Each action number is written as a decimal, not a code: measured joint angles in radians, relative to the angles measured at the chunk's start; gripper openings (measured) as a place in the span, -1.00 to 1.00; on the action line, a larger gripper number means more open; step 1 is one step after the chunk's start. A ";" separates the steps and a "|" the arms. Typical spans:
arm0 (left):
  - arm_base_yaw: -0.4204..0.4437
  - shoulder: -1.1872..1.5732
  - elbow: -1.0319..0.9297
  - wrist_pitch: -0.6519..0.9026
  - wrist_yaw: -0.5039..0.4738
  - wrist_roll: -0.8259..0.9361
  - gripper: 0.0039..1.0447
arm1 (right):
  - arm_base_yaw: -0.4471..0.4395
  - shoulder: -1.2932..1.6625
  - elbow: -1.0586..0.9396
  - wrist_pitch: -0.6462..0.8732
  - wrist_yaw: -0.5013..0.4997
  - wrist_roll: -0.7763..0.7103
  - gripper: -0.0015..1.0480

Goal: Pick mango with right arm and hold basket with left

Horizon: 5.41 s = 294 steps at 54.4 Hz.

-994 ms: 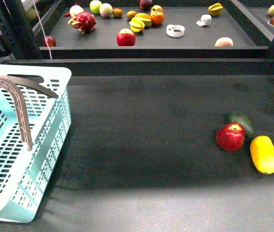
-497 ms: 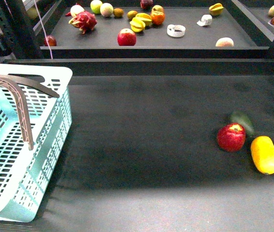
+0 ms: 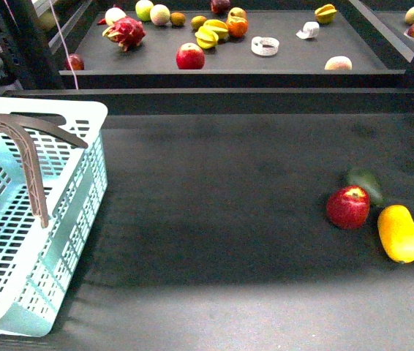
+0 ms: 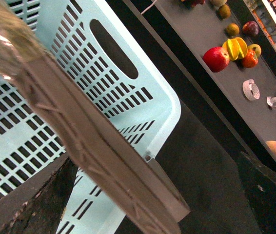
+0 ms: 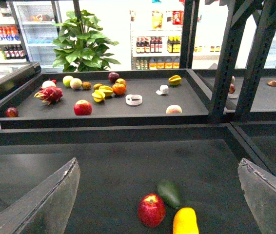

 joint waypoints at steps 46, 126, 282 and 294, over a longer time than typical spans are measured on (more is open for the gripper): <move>0.006 0.152 0.082 -0.016 0.064 -0.173 -0.84 | 0.000 0.000 0.000 0.000 0.000 0.000 0.85; -0.547 -0.264 -0.207 0.200 0.187 0.274 -0.90 | 0.000 0.000 0.000 0.000 0.000 0.000 0.85; -0.551 -0.273 -0.207 0.189 0.165 0.277 -0.90 | -0.258 2.718 1.155 0.745 0.019 0.024 0.85; -0.551 -0.273 -0.207 0.188 0.165 0.277 -0.90 | -0.232 2.752 1.170 0.808 0.073 -0.033 0.85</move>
